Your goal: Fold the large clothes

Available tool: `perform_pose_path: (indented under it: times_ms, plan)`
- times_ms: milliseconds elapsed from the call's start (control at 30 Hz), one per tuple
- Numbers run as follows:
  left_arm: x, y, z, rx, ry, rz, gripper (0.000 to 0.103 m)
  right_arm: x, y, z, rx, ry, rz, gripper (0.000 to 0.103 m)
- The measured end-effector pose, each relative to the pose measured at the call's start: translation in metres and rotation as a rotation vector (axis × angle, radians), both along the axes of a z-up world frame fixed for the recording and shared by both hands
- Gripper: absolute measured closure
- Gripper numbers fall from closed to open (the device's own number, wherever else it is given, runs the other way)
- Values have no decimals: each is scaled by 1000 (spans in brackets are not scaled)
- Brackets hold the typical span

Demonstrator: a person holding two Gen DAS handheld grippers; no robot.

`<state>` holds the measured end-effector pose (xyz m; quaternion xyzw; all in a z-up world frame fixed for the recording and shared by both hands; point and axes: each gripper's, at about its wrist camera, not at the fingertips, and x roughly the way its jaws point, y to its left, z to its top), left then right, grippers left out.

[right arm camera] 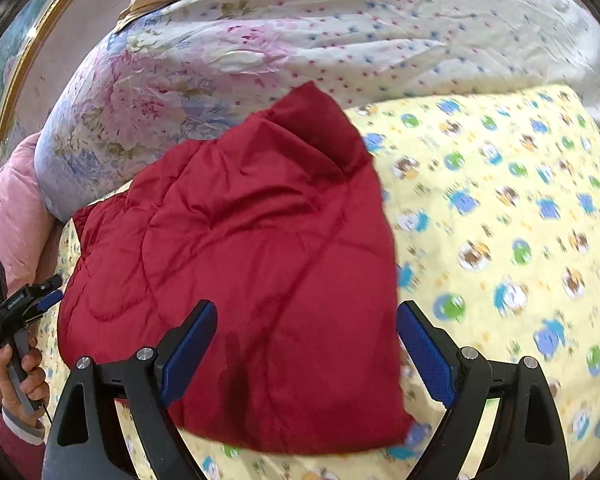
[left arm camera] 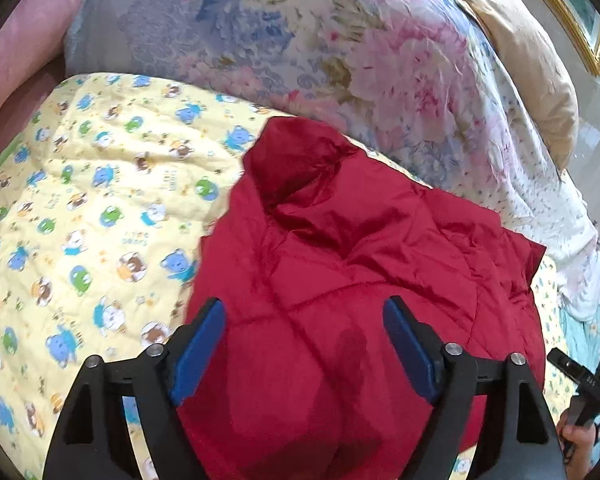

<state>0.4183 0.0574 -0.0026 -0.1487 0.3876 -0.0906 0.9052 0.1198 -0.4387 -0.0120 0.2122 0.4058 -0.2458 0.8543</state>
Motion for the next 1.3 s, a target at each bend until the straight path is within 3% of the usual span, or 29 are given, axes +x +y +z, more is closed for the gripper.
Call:
perform_pose_path:
  times_ms: [300,533,767,1100,1300]
  plan:
    - [-25,40,-16,-80,70,34,21,-25,-10,-7,61,6,-29,11]
    - [-22,57,-31,-161,117,37,21,-27,-19,-14,112,-8,-38,11]
    - [-3,63,-48,-281,156,23,14,-19,-30,-25,176,-24,-48,11]
    - [27,68,-88,-496,221,-13,8,4,-57,-55,390,-101,-68,11]
    - [49,61,-107,-558,240,-30,5,20,-64,-72,504,-140,-53,9]
